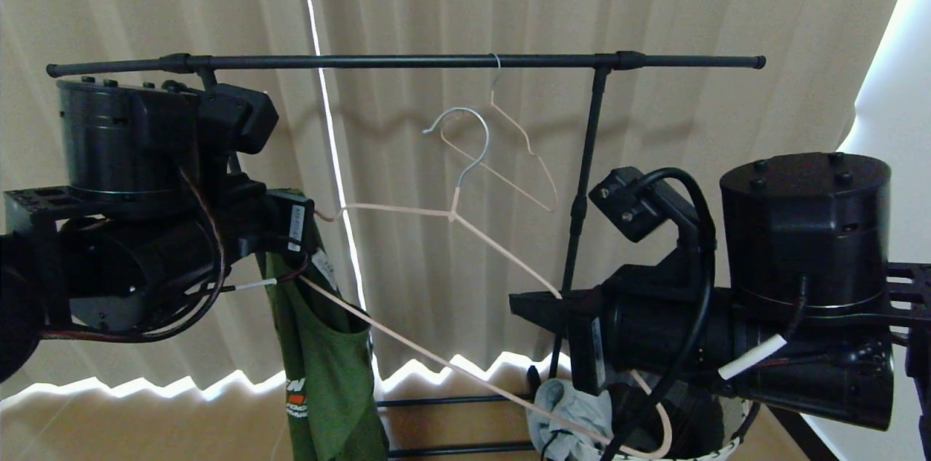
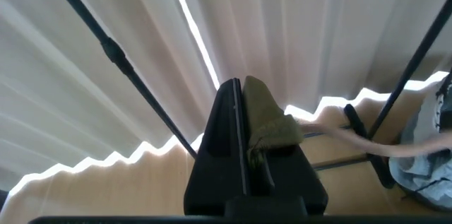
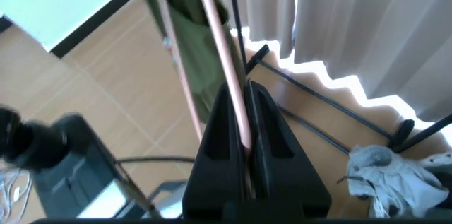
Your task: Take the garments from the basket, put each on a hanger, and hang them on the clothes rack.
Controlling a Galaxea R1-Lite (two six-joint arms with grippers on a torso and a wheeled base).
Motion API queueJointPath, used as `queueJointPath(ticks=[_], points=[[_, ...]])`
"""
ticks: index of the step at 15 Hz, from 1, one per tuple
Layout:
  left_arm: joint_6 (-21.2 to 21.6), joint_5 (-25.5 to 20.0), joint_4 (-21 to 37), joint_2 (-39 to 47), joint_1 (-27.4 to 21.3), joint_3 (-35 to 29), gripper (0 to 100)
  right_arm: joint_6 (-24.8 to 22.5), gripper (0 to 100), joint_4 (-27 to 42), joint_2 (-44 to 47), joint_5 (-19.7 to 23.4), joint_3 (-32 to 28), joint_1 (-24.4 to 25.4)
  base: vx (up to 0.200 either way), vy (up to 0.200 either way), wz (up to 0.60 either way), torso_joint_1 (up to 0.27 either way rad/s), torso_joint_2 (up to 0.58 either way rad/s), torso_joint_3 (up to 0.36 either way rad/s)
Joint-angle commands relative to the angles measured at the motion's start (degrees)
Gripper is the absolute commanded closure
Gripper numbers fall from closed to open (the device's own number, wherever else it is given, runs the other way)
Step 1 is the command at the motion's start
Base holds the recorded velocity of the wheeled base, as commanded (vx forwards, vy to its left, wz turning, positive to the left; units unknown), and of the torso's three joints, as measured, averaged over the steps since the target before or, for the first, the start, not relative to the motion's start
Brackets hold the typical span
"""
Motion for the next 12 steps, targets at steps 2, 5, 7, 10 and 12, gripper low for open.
queueJointPath(ticks=[2, 5, 7, 10, 12], points=[[0.0, 0.0, 0.3, -1.5, -0.4, 0.3, 100, 0.1, 100, 0.0, 2.7, -1.0, -2.3, 0.0, 0.0, 0.0, 0.0, 0.0, 0.0, 0.0], [-0.8, 0.0, 2.7, -3.6, -2.6, 1.0, 100, 0.1, 100, 0.0, 3.1, -1.1, -2.8, 0.0, 0.0, 0.0, 0.0, 0.0, 0.0, 0.0], [-1.3, 0.0, 2.7, -3.6, -5.2, 0.7, 100, 0.1, 100, 0.0, 4.0, -1.2, -3.2, 0.0, 0.0, 0.0, 0.0, 0.0, 0.0, 0.0], [-2.3, -0.1, 2.7, -3.7, -9.2, 0.7, 100, 0.1, 100, -0.1, 4.4, -1.1, -3.6, 0.0, 0.0, 0.0, 0.0, 0.0, 0.0, 0.0], [-2.4, -0.3, 2.7, -3.7, -10.4, 0.6, 100, 0.0, 100, 0.0, 4.3, -1.2, -3.4, 0.0, 0.0, 0.0, 0.0, 0.0, 0.0, 0.0]])
